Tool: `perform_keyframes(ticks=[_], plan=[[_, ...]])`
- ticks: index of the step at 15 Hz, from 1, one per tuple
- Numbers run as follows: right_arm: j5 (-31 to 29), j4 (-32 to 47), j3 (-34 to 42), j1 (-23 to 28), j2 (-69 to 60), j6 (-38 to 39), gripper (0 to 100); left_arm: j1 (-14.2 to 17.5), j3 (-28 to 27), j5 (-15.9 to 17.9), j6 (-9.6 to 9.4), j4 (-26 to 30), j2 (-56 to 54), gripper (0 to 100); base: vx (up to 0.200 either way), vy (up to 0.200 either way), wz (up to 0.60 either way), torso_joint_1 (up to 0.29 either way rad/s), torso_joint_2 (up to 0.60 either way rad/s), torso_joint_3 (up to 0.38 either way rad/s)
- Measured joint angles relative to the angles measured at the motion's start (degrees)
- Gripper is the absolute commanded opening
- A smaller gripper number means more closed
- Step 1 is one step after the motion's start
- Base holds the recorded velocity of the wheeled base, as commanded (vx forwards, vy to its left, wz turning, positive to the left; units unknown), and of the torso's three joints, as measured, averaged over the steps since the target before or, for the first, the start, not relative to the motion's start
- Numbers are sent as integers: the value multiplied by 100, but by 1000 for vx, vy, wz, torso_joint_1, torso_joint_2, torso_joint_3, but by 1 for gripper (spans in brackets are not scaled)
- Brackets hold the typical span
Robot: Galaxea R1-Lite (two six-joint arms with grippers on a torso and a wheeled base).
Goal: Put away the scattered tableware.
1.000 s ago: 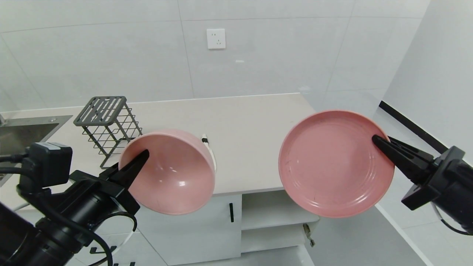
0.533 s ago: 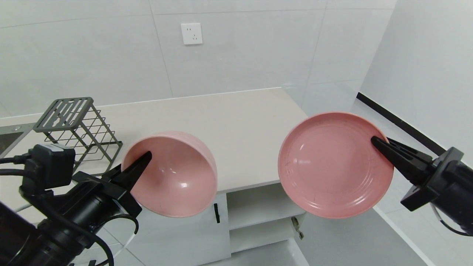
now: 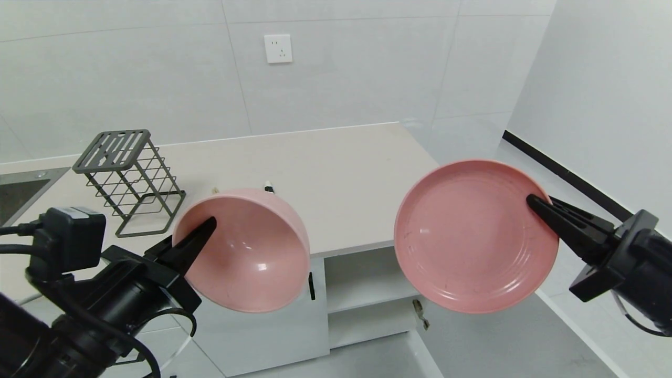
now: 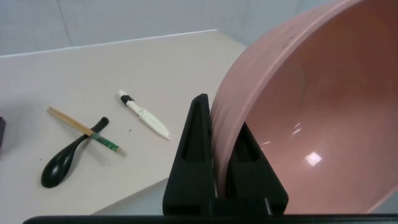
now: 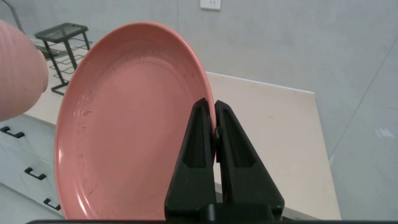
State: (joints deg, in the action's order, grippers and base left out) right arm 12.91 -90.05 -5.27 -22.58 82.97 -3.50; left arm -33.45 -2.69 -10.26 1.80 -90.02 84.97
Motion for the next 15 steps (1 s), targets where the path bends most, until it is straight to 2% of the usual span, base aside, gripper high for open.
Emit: perform_keyframes(ticks=[4,9,15], plan=[[-5,11,0,6,22,0,0,5,0,-2,-79,7,32,0,0,-50,0,-1,1,1],[6,6,12,-5,30,-16,0,5,50,0,-66,10,41,0,0,0,0,0,0,0],[0,6,39,34,77,-52,0,5,83,1,-68,7,54,0,0,0,0,-136,277,134]])
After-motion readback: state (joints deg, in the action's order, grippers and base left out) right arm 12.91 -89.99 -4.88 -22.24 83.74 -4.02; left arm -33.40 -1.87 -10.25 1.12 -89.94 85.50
